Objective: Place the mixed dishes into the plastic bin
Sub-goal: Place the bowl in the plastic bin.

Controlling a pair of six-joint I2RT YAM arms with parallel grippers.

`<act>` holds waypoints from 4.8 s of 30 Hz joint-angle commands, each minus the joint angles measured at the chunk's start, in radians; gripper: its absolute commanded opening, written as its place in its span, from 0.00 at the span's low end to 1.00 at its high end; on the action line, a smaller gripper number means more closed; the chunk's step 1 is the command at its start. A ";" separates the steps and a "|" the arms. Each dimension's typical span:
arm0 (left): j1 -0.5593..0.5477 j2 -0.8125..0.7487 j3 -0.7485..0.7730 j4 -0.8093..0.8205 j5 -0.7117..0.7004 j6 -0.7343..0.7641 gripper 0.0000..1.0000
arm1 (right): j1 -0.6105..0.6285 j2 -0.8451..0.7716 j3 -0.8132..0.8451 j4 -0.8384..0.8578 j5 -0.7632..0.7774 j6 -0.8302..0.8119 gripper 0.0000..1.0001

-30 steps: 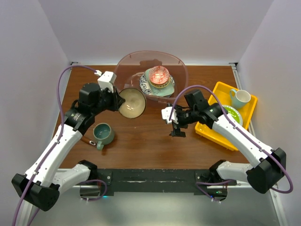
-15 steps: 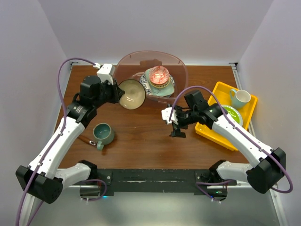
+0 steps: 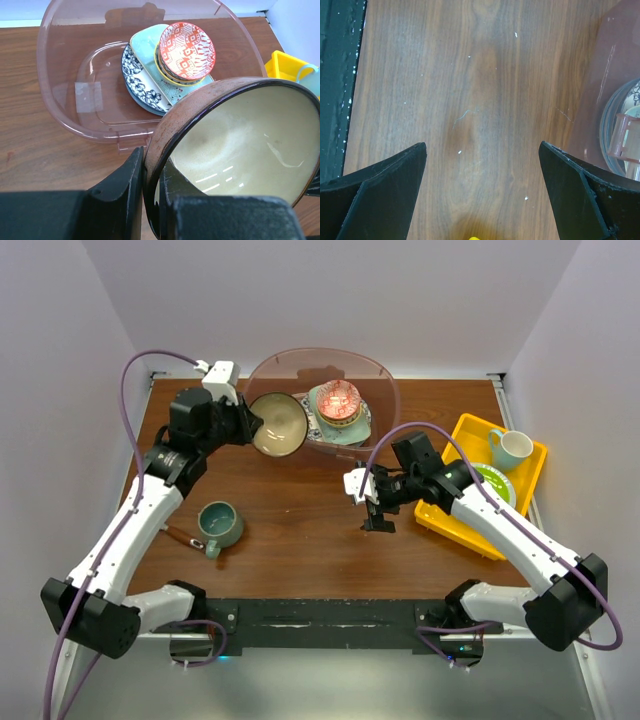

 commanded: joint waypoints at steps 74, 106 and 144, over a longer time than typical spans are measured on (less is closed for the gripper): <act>0.090 0.751 0.633 -0.002 -0.225 0.079 0.00 | -0.019 -0.019 -0.001 -0.005 -0.025 0.003 0.98; 0.027 0.924 0.685 -0.122 -0.403 0.180 0.12 | -0.023 -0.023 0.001 -0.008 -0.031 0.000 0.98; 0.028 0.742 0.644 -0.116 -0.365 0.166 0.68 | -0.031 -0.023 0.004 -0.014 -0.037 -0.004 0.98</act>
